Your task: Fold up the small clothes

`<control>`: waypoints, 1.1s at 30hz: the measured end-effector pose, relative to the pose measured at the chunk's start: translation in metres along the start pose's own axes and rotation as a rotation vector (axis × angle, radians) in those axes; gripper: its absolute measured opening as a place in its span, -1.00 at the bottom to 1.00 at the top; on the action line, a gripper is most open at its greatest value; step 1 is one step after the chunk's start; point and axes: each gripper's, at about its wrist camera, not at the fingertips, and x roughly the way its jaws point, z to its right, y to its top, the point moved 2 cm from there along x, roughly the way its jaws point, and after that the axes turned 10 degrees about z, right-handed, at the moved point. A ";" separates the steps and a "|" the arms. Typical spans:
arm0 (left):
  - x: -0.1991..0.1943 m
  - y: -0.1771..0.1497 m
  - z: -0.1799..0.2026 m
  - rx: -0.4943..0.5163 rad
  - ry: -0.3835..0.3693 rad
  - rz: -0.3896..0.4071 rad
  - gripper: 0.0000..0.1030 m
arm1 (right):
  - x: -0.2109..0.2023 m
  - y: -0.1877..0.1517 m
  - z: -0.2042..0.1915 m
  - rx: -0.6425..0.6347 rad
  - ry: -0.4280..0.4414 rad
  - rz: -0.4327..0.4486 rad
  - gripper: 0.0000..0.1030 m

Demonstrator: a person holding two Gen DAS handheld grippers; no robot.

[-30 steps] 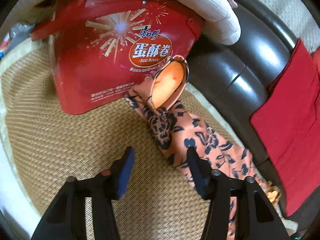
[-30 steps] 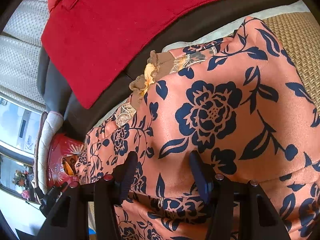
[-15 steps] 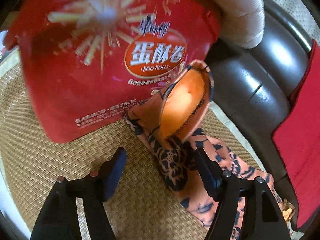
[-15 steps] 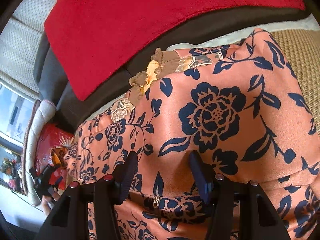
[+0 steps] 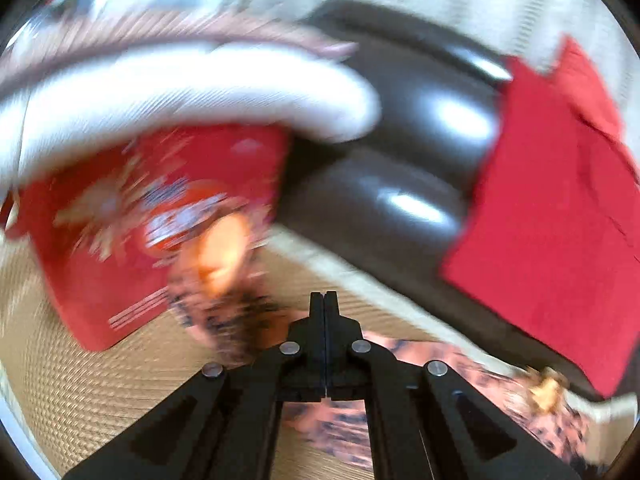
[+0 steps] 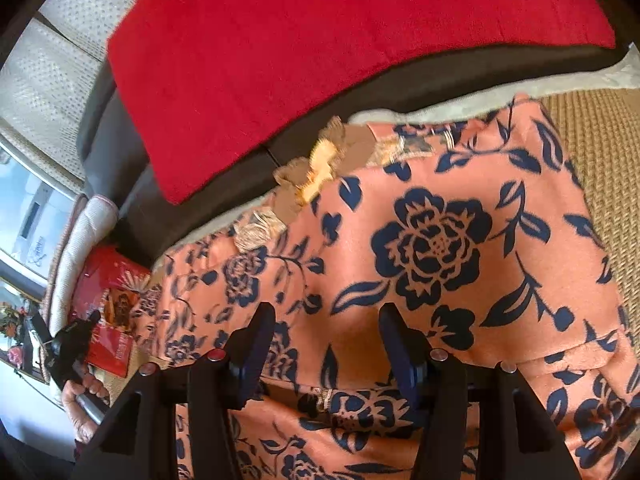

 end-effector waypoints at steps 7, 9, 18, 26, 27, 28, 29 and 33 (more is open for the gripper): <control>-0.015 -0.005 -0.013 -0.086 0.149 0.011 -0.64 | -0.012 0.007 0.016 0.066 0.017 0.014 0.13; -0.013 -0.016 -0.057 -0.207 0.251 -0.006 0.52 | -0.011 0.008 0.023 0.094 0.020 0.006 0.14; 0.036 -0.049 -0.121 -0.421 0.199 -0.086 0.60 | -0.003 0.007 0.023 0.095 0.023 -0.014 0.15; 0.087 -0.035 -0.111 -0.447 0.174 -0.086 0.60 | 0.015 0.003 0.015 0.058 -0.009 -0.039 0.15; 0.083 -0.030 -0.114 -0.458 0.163 -0.078 0.59 | 0.017 0.003 0.014 0.053 -0.014 -0.041 0.15; 0.084 -0.027 -0.114 -0.461 0.156 -0.072 0.59 | 0.020 0.003 0.013 0.047 -0.019 -0.040 0.15; 0.086 -0.025 -0.114 -0.464 0.152 -0.069 0.59 | 0.021 0.004 0.012 0.043 -0.023 -0.039 0.15; 0.095 -0.027 -0.127 -0.585 0.092 -0.089 -0.02 | 0.024 0.003 0.008 0.026 -0.029 -0.030 0.14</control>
